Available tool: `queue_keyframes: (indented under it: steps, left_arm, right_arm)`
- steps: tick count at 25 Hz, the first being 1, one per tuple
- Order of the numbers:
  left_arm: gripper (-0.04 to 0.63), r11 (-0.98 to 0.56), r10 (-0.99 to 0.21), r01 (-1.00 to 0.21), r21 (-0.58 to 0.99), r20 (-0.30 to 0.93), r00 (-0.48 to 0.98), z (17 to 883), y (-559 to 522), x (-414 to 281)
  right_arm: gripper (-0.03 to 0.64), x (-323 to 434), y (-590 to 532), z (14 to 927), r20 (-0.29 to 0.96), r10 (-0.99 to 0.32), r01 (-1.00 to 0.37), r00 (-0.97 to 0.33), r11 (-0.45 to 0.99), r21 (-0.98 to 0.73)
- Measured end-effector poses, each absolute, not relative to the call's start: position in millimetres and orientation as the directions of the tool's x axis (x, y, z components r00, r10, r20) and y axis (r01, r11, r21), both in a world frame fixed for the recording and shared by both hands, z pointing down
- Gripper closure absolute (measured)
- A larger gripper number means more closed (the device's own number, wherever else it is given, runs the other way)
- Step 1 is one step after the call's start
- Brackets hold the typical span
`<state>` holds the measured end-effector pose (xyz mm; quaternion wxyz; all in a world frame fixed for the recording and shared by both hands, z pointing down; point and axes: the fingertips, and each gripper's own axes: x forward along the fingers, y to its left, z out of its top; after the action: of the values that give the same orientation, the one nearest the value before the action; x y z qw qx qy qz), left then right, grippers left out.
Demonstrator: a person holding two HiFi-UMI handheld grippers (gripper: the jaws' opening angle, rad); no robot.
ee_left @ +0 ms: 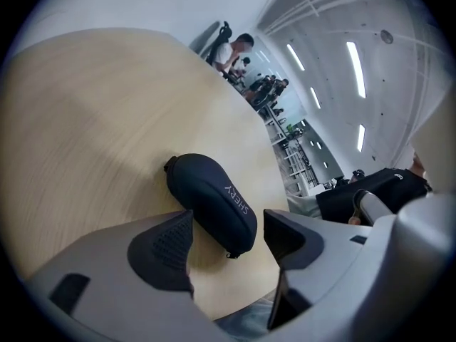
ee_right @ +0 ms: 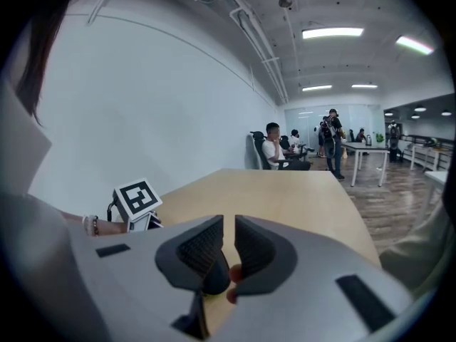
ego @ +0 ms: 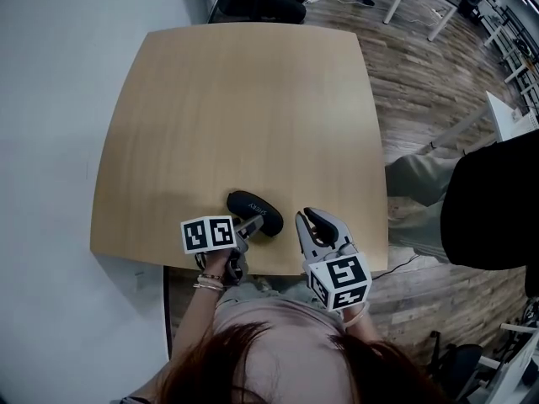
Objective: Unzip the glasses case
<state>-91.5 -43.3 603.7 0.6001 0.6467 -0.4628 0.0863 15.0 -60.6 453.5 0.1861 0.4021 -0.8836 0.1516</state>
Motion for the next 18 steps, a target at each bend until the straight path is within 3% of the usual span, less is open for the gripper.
queue_keyframes:
  steps: [18]
  left_arm:
    - [0.253, 0.201, -0.388, -0.738, 0.644, 0.744, 0.544, 637.9, -76.2, -68.6]
  right_arm:
    - [0.572, 42.7, -83.9, 459.1, 0.448, -0.679, -0.797, -0.582, 0.587, -0.146]
